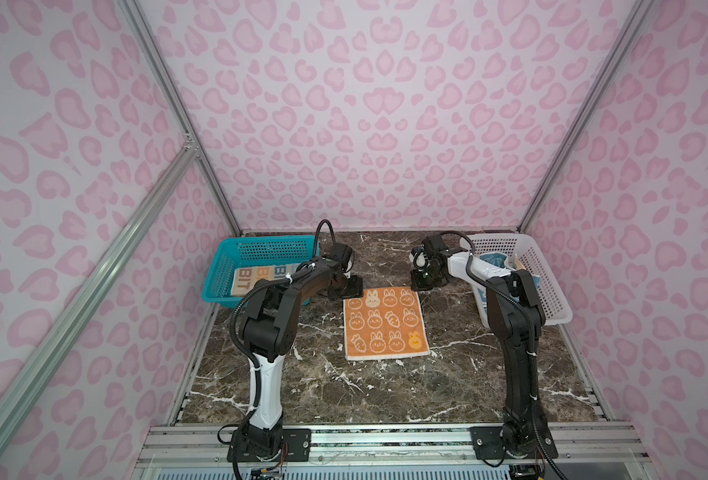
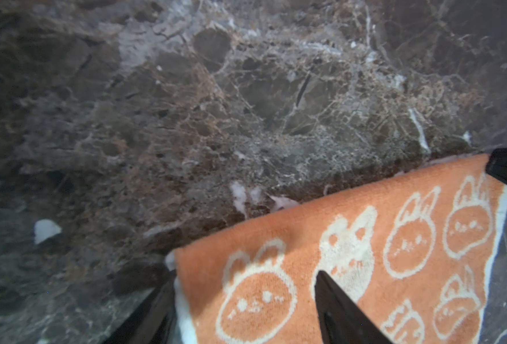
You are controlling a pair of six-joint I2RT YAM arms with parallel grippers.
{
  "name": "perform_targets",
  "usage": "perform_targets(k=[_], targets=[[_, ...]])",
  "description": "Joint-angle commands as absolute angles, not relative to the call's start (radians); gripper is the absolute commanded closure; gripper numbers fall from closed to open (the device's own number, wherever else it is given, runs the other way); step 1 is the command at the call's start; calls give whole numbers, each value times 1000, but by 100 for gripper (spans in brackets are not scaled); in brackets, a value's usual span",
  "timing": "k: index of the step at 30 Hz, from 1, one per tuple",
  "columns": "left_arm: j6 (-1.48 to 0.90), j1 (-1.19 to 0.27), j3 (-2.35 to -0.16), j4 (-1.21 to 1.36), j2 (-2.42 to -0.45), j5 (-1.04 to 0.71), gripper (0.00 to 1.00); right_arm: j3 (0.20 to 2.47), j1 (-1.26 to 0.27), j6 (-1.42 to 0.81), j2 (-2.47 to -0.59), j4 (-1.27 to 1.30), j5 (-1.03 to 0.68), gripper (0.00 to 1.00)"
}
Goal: Fold and stack the towels
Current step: 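Lower both grippers and close them on the towel's far edge corners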
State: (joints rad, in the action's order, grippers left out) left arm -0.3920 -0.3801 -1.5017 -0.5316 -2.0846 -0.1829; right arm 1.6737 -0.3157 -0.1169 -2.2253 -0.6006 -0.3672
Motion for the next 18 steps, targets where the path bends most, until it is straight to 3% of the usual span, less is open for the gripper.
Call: perform_targets(k=[1,9,18], targets=[[-379,-366,-1518,-566,-2098,-154,31,1666,-317,-111,-2242,-669,-348,100],[-373,-351,-1524,-575,-2112,-122,35,1666,-319,-112,-2238,-669,-350,100],[-367,-352,-1541,-584,-2140,-129,61,1661,-324,-111,-2237,-670,-345,100]])
